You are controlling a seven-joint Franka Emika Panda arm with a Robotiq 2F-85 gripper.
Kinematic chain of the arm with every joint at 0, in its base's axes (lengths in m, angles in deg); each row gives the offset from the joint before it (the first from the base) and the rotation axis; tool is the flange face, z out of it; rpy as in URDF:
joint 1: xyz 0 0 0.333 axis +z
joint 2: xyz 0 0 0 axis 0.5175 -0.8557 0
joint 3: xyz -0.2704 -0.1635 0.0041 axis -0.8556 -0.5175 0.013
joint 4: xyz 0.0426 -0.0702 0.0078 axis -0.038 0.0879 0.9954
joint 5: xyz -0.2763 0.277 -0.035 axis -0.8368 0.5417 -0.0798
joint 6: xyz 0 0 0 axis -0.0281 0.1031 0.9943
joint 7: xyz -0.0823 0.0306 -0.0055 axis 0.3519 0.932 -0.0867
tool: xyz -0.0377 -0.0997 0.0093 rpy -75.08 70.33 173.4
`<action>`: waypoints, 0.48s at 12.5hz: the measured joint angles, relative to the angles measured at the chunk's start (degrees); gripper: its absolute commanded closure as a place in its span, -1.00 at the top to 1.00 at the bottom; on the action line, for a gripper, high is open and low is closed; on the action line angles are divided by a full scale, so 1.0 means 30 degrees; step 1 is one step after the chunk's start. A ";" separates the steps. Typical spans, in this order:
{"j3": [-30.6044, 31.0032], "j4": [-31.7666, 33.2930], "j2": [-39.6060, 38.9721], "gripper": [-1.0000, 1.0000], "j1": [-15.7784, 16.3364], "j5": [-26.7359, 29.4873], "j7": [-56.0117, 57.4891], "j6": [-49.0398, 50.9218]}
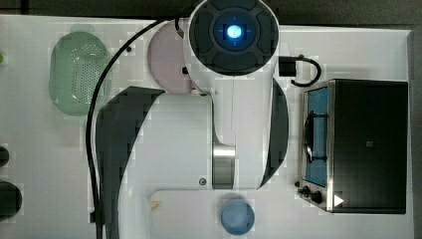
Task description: Drag strainer backwards.
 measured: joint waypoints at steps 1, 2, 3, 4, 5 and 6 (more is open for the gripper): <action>0.0042 0.1436 0.1504 0.58 -0.0173 0.0008 -0.0997 0.2383; 0.0116 0.2854 0.3439 0.80 -0.0425 0.0126 -0.1597 0.4493; 0.0118 0.3618 0.5202 0.99 -0.0553 0.0203 -0.2035 0.5489; 0.0115 0.3618 0.6526 1.00 -0.0546 0.0225 -0.2306 0.5263; 0.0283 0.3171 0.7384 1.00 -0.0591 0.0363 -0.2558 0.4347; 0.0641 0.2219 0.7622 1.00 -0.0577 0.0533 -0.2865 0.3185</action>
